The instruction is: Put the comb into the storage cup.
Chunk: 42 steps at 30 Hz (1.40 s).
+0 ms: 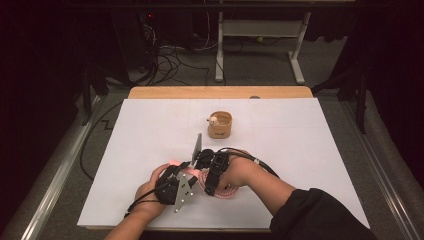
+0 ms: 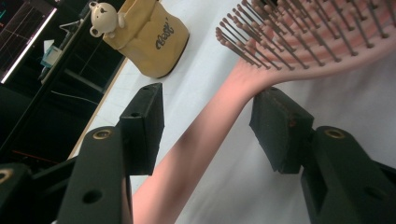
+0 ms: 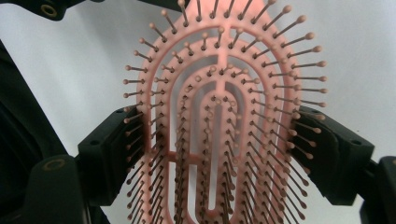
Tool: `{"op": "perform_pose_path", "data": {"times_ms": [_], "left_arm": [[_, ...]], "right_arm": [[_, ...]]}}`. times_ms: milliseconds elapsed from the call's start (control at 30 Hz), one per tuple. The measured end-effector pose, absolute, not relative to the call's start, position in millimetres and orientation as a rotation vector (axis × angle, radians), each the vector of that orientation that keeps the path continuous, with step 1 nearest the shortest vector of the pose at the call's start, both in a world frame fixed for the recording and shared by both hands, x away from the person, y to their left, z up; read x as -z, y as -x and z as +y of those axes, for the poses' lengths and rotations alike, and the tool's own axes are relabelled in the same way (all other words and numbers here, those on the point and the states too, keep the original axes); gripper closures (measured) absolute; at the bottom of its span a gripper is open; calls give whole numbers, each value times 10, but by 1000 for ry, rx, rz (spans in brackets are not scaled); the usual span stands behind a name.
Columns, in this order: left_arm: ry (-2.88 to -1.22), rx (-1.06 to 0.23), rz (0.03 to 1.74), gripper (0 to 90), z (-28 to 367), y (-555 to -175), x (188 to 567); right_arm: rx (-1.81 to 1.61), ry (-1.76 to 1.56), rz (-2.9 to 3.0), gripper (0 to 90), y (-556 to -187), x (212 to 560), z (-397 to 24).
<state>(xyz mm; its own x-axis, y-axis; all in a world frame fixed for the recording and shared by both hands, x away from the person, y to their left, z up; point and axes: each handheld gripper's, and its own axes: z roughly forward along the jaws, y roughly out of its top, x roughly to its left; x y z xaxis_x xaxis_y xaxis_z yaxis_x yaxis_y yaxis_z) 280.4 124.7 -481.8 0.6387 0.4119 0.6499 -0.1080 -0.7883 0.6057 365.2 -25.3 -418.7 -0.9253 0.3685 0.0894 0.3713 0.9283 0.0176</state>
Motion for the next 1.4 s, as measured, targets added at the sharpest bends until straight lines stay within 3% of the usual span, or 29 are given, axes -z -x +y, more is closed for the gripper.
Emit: {"op": "perform_pose_path", "data": {"times_ms": [400, 1167, 1400], "left_arm": [[-2258, -1139, 170, 555, 1209, -2766, 4833], [-2233, -1186, 105, 591, 1155, -2726, 4841], [-2258, -1226, 82, 639, 1156, -2719, 4843]], "right_arm": [[48, 600, -2991, 204, -3658, 4176, -250], [57, 599, -2993, 204, -3662, 4068, -221], [61, 599, -2990, 203, -3665, 4061, -219]]}}
